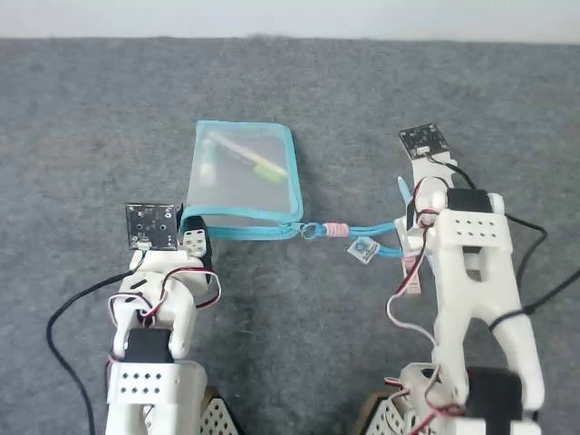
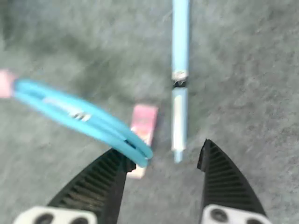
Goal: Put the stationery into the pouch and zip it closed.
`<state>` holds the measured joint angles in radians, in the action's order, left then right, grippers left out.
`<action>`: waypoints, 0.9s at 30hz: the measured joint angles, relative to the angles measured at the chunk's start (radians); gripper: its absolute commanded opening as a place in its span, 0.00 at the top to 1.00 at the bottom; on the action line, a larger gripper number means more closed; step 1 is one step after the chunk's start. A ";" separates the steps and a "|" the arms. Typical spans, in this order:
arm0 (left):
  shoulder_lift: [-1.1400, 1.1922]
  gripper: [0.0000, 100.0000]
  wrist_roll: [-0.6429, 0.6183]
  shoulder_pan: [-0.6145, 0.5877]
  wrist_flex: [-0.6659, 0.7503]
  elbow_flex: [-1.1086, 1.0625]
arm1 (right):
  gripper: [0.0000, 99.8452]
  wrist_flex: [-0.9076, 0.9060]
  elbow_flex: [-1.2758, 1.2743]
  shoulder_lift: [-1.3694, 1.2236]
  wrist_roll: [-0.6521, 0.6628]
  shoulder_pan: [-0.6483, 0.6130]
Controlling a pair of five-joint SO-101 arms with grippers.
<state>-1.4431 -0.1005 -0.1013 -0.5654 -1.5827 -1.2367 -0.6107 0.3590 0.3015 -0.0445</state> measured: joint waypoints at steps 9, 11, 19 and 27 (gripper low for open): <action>0.000 0.99 0.000 0.000 0.000 0.000 | 0.78 -0.149 0.000 0.327 -0.021 -0.292; 0.000 0.99 0.000 0.000 0.000 0.000 | 0.78 -0.149 0.000 0.336 -0.023 -0.321; 0.000 0.99 0.000 0.000 0.000 -0.018 | 0.78 -0.118 0.000 0.238 -0.023 -0.351; 0.000 0.99 0.000 0.000 0.000 -0.018 | 0.78 0.035 -0.051 0.097 -0.048 -0.549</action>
<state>-1.4431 -0.1005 -0.1013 -0.5654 -1.6011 -1.2014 -0.6613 0.4557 0.2539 -0.5938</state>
